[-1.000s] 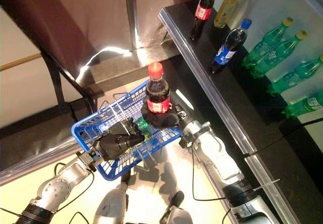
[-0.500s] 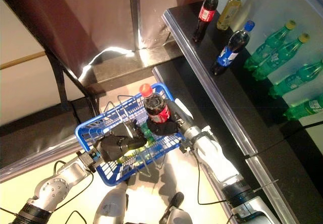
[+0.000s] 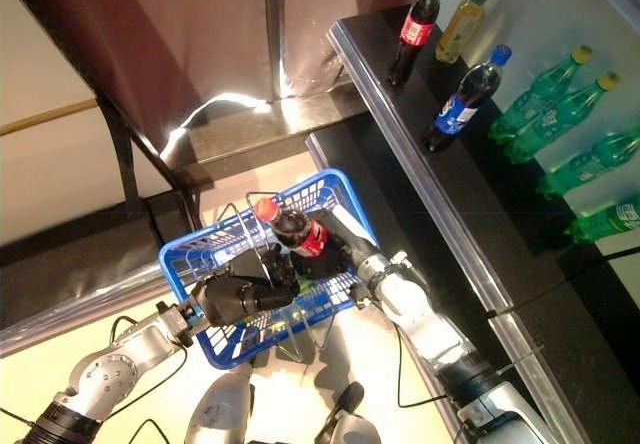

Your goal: Pick up the drink and place into the basket.

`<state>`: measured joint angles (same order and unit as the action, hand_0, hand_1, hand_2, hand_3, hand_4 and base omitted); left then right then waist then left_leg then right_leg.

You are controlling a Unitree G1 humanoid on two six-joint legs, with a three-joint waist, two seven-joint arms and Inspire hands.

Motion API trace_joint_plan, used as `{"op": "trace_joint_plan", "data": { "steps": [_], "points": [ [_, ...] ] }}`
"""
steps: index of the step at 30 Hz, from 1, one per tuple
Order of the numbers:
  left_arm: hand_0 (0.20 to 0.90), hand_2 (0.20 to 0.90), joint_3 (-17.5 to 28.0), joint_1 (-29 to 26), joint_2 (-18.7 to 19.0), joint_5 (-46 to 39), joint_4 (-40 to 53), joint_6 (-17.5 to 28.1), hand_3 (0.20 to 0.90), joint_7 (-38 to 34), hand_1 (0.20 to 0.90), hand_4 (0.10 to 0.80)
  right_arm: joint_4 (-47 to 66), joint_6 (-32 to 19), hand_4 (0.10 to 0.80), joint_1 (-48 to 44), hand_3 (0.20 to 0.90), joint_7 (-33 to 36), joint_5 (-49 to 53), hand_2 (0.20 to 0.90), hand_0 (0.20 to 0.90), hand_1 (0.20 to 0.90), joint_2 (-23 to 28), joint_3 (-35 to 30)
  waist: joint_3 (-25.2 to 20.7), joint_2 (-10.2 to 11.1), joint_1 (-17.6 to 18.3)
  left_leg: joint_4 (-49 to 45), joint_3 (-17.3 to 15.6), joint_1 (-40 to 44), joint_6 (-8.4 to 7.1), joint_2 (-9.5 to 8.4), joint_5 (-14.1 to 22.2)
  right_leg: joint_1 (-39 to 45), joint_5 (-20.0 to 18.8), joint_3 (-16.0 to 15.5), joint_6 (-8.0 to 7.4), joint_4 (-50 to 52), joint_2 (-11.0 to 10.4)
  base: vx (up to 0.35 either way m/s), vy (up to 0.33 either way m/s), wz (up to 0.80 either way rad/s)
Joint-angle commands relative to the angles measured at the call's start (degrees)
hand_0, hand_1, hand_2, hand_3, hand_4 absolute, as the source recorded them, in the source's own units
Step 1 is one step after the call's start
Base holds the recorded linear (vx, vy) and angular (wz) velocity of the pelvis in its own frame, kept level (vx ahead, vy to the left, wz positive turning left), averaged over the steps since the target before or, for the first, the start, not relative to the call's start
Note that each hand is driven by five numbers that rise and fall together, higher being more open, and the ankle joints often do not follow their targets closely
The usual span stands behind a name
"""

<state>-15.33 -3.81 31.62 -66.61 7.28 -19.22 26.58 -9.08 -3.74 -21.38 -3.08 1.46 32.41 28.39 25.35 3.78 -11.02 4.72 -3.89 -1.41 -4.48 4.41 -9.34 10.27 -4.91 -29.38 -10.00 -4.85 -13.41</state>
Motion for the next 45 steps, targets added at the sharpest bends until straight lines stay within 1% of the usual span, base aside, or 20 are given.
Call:
{"op": "trace_joint_plan", "data": {
  "steps": [1,9,14,21,25,32,45],
  "points": [
    [0.3,0.3,-5.27,-9.8,-9.2,-7.31,19.02,7.71,0.2,16.75,0.3,0.1,-3.23,-4.46,0.1,-4.35,0.2,4.87,-1.63,0.3,0.3,0.3,-0.2,5.79,-21.69,0.2,-1.03,0.28,-1.98,4.24,-0.16,-0.7,6.22,0.0,0.23,-0.37,-1.69,-0.15,-0.11,0.0,0.0,0.0],
    [0.3,0.3,-6.17,-10.93,-9.49,-6.6,19.12,7.19,0.2,17.19,0.3,0.1,-6.74,-0.69,0.1,-6.18,0.2,4.83,-4.23,0.3,0.3,0.3,-0.99,7.2,-21.8,0.31,-1.52,0.28,-1.37,4.08,-0.23,-0.72,6.1,0.32,0.36,-0.56,-1.63,-0.15,0.0,0.0,0.0,0.0],
    [0.3,0.3,-6.45,-11.49,-9.85,-6.13,19.45,6.61,0.2,17.11,0.3,0.1,-7.84,0.33,0.1,-7.2,0.2,4.65,-6.24,0.3,0.3,0.3,-1.78,7.88,-21.8,0.39,-1.72,0.28,-1.09,4.05,-0.26,-0.73,6.05,0.41,0.41,-0.56,-1.59,-0.15,0.06,0.0,0.0,0.0],
    [0.3,0.3,-6.48,-11.76,-9.98,-5.76,19.66,6.03,0.2,17.51,0.3,0.1,-7.41,0.76,0.1,-8.89,0.2,3.82,-11.44,0.3,0.3,0.3,-1.45,8.98,-21.95,0.49,-1.92,0.28,-1.04,4.06,-0.26,-0.76,5.97,0.49,0.41,-0.54,-1.58,-0.15,0.1,0.0,0.0,0.0],
    [0.3,0.3,-6.88,-12.09,-10.06,-5.1,20.07,5.91,0.2,17.22,0.3,0.1,-6.57,1.11,0.1,-10.4,0.2,3.49,-15.77,0.3,0.3,0.3,-1.13,10.85,-21.96,0.59,-2.08,0.28,-1.08,4.04,-0.24,-0.77,5.95,0.51,0.45,-0.49,-1.55,-0.15,0.16,0.0,0.0,0.0],
    [0.3,0.3,-7.84,-12.85,-10.19,-4.25,19.87,5.81,0.2,17.19,0.3,0.1,-5.9,2.06,0.1,-13.54,0.2,2.99,-20.43,0.3,0.3,0.3,-1.19,13.36,-21.8,0.6,-2.32,0.28,-0.96,4.04,-0.26,-0.78,5.88,0.52,0.41,-0.46,-1.57,-0.15,0.2,0.0,0.0,0.0],
    [0.3,0.3,-9.76,-14.55,-10.49,-2.75,19.8,6.57,0.2,18.95,0.3,0.1,-9.5,1.96,0.1,-17.15,0.2,2.03,-23.22,0.3,0.3,0.3,-2.74,17.76,-22.19,0.68,-3.28,0.28,-0.21,3.92,-0.33,-0.9,5.74,0.87,0.49,-1.04,-1.5,-0.15,0.28,0.001,0.0,0.0]
  ]
}}
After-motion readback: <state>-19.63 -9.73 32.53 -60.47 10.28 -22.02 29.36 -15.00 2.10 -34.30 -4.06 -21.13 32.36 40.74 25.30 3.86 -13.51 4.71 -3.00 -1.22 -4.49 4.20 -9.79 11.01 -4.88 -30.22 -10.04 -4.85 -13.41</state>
